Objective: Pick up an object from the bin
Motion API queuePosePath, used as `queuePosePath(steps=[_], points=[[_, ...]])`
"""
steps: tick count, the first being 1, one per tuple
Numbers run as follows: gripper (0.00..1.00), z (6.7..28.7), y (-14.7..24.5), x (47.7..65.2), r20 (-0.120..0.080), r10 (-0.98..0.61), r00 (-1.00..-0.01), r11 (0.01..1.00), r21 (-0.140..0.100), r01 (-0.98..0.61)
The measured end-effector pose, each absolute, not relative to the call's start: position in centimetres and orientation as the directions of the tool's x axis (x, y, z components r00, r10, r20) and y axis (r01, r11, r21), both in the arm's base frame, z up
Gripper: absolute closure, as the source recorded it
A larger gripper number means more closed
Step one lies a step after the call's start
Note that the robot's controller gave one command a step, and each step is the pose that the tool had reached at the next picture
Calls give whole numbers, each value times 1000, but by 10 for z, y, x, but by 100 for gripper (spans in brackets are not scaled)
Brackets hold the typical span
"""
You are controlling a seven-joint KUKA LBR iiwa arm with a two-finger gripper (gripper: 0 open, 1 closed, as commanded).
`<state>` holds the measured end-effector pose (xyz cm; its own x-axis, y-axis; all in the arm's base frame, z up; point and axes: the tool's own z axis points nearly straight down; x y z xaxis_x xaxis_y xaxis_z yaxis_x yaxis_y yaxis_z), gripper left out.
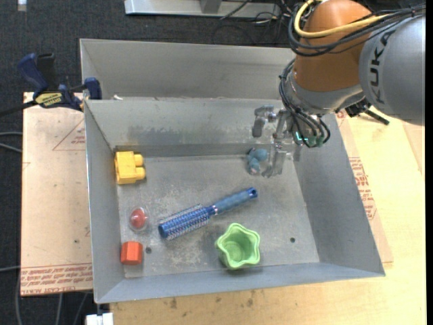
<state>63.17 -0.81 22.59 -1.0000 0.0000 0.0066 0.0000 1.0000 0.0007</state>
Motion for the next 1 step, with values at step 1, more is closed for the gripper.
queuePosePath(steps=[1], points=[[0,72,9,602,8,-64,-998,998,2,-64]])
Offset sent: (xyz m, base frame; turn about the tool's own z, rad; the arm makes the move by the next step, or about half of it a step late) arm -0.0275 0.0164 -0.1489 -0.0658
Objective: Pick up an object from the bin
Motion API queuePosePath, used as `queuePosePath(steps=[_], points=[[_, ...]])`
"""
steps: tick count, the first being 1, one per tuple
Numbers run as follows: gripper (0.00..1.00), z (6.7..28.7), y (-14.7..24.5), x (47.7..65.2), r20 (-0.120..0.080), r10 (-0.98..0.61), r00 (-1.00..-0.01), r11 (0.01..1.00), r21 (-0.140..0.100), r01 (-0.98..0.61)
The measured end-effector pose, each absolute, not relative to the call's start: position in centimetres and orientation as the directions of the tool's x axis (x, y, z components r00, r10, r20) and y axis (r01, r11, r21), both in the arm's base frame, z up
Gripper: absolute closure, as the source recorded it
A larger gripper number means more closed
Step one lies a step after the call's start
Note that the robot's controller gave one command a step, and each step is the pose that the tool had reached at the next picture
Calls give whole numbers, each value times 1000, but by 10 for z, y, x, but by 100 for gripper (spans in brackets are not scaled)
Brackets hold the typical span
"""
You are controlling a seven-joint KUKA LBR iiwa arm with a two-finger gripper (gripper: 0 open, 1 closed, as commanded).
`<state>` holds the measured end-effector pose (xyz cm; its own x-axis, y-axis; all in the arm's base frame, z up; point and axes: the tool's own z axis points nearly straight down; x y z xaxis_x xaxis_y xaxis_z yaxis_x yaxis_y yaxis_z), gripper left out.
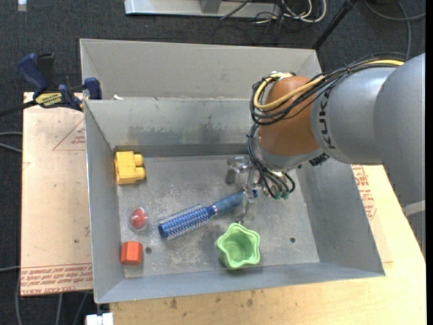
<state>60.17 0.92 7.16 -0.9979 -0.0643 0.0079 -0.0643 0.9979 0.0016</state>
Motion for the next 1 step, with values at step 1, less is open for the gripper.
queuePosePath(steps=[1], points=[[0,74,50,584,-1,-129,-992,992,2,-129]])
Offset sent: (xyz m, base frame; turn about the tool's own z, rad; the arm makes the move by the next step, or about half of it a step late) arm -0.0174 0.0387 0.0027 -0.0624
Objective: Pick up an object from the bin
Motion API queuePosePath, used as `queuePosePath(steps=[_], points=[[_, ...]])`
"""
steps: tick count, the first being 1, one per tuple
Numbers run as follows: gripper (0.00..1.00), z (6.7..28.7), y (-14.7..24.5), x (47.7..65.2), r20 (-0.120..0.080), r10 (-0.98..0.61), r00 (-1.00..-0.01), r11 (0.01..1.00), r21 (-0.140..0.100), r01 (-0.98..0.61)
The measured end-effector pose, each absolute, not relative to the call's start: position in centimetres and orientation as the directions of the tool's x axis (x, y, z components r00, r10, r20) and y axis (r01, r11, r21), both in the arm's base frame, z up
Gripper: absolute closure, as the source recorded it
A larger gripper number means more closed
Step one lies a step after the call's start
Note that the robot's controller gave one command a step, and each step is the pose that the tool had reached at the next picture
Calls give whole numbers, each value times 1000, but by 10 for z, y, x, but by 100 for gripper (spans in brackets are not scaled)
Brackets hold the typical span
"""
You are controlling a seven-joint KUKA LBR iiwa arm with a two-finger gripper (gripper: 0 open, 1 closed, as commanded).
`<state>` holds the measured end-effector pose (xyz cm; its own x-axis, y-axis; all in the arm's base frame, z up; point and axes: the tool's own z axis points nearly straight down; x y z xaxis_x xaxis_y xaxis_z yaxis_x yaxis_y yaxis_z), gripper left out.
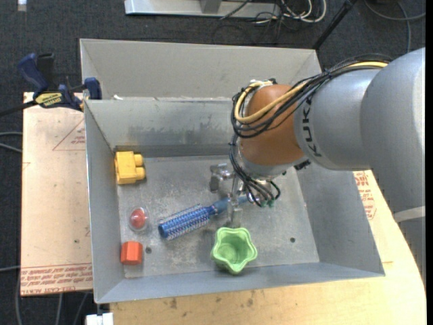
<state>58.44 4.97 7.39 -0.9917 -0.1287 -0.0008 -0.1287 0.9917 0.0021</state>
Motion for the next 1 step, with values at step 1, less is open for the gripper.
queuePosePath(steps=[1], points=[[100,74,49,584,0,-127,-992,992,1,-127]])
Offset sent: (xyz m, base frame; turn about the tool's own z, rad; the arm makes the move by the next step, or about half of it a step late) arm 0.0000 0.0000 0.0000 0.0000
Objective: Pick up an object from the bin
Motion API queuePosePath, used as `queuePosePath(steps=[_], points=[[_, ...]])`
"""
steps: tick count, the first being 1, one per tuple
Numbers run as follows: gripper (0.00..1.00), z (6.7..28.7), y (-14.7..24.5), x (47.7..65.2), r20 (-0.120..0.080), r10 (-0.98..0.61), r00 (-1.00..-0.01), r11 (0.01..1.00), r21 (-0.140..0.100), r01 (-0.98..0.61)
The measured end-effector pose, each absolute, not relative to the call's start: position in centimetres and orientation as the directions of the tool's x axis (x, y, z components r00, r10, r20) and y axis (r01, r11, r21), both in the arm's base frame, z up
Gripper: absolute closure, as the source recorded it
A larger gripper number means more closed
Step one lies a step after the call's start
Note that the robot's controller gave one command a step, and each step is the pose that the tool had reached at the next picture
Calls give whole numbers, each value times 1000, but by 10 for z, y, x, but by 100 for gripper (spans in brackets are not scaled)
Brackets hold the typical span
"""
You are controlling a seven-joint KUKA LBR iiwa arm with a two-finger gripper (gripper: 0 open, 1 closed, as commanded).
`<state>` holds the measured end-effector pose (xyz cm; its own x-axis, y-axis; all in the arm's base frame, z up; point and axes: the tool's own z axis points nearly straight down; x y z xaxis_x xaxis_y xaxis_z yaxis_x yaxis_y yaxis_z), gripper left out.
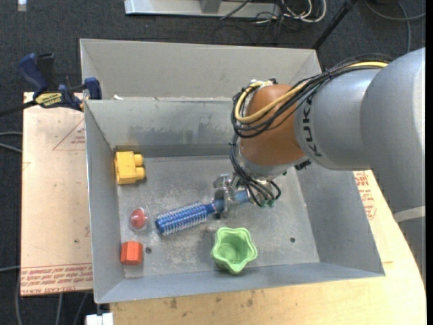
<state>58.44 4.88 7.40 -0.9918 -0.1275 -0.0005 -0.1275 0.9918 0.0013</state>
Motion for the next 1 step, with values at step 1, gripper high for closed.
queuePosePath(steps=[1], points=[[100,251,45,599,-11,-151,-989,989,-1,-151]])
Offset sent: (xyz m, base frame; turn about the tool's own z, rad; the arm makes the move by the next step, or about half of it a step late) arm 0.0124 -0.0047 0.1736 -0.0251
